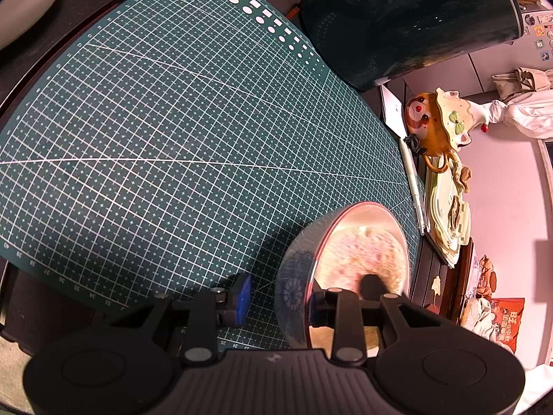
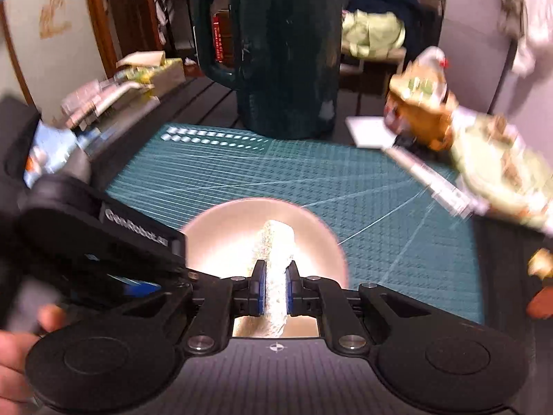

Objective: Clean bowl
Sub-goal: 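Wipe the sponge around the bowl's inner wall with the right gripper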

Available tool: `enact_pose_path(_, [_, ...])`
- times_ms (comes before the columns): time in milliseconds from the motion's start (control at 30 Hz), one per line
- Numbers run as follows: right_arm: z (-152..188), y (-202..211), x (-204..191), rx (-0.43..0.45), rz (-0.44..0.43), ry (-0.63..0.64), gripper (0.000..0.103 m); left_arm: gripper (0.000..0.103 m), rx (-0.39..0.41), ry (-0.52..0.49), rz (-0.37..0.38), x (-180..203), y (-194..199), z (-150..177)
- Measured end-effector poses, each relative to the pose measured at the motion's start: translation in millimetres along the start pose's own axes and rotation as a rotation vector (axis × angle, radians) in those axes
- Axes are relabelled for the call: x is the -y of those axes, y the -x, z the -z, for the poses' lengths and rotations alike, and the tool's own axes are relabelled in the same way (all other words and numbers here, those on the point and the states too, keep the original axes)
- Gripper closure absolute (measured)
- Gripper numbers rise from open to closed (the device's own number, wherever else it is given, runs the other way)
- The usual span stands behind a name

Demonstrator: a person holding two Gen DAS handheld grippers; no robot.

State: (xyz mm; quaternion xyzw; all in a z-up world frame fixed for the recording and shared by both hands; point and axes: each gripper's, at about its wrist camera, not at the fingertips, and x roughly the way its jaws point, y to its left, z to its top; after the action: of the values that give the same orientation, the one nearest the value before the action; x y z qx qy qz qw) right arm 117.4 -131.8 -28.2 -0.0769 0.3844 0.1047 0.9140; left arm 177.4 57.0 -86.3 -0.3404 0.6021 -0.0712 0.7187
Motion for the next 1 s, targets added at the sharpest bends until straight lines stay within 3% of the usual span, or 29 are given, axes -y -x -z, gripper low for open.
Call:
enact_pose_path(167, [3,-2,-10,0.006,0.097,0.106,0.094,0.071,-0.001,0.001,0.0,3,0,-1])
enact_pose_path(267, [-8,23,3,0.077,0.121,0.061,0.093,0.072,-0.001,0.001,0.0,3,0,0])
enact_pose_path(433, [-10,22,28,0.038,-0.131,-0.163,0.093,0.072,-0.001,-0.001,0.0,4,1,0])
enact_pose_path(533, [-1,1,16,-0.027,-0.181,-0.158,0.093,0.073,-0.002,0.0,0.001,7,1,-1])
enact_pose_path(933, [4,-8,3,-0.025,0.05,0.027,0.094,0.071,-0.002,-0.001,0.004,11,3,-1])
enact_pose_path(1000, [-2,5,9,0.018,0.062,0.019,0.094,0.071,-0.002,-0.002,0.003,9,0,-1])
